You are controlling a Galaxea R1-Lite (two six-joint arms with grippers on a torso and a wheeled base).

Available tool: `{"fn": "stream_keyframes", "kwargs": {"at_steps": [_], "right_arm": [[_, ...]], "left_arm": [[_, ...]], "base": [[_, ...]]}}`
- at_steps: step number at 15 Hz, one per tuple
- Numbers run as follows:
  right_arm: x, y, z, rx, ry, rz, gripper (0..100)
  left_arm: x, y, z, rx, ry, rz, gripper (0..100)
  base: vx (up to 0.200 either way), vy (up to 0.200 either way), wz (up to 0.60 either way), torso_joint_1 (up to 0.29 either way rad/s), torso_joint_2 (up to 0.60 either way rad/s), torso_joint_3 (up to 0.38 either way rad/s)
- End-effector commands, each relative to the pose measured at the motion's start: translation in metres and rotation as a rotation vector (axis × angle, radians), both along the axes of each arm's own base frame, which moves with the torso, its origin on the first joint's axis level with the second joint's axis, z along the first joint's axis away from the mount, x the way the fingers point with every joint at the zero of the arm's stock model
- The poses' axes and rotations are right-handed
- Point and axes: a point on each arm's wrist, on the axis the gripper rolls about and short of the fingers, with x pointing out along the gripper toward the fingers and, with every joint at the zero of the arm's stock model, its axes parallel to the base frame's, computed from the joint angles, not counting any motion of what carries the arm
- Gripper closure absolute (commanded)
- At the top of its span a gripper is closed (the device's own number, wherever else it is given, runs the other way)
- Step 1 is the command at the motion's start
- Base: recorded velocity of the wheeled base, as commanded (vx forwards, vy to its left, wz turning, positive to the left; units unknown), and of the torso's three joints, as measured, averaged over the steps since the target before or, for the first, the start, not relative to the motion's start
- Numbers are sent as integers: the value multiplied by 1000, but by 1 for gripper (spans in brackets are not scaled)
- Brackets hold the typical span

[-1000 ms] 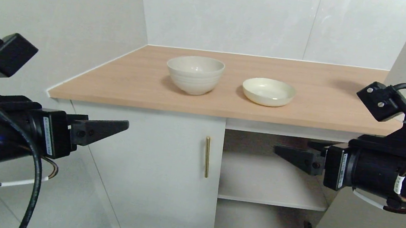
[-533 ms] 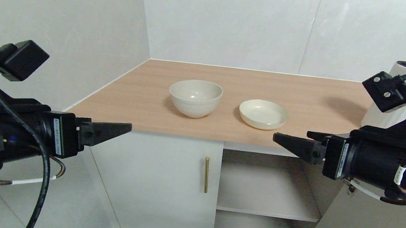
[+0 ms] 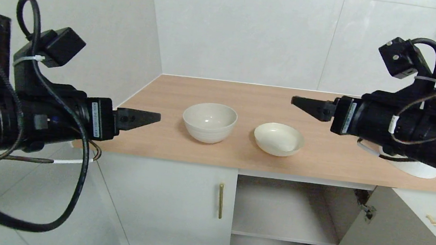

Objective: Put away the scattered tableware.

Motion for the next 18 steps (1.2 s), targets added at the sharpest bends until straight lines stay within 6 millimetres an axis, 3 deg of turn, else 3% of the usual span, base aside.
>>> {"fn": "stream_keyframes", "kwargs": {"at_steps": [1,3,4,8,9,12,15,18], "right_arm": [[44,17,-13,-26,14,-93,0],[68,27,-26,-15,58,-238,0],[72,23,-22,-5,85,-262,0],[71,10,2,56,312,-313,0],[69,9,1,43,397,-309,0],[78,13,-14,15,439,-320,0],[84,15,-23,-4,450,-351,0],[89,17,-31,-20,457,-387,0]], "left_arm": [[37,-4,-13,20,59,34,0],[73,-12,-10,-46,66,69,0],[84,-15,-9,-94,69,87,0],[108,-12,-8,-131,94,131,0],[115,-13,-7,-114,151,144,0],[135,-14,4,-162,283,206,0],[158,-20,-14,-126,367,239,0],[184,-42,-51,-58,406,305,0]], "base": [[0,0,0,0,0,0],[0,0,0,0,0,0],[0,0,0,0,0,0],[0,0,0,0,0,0],[0,0,0,0,0,0],[0,0,0,0,0,0],[0,0,0,0,0,0],[0,0,0,0,0,0]]}}
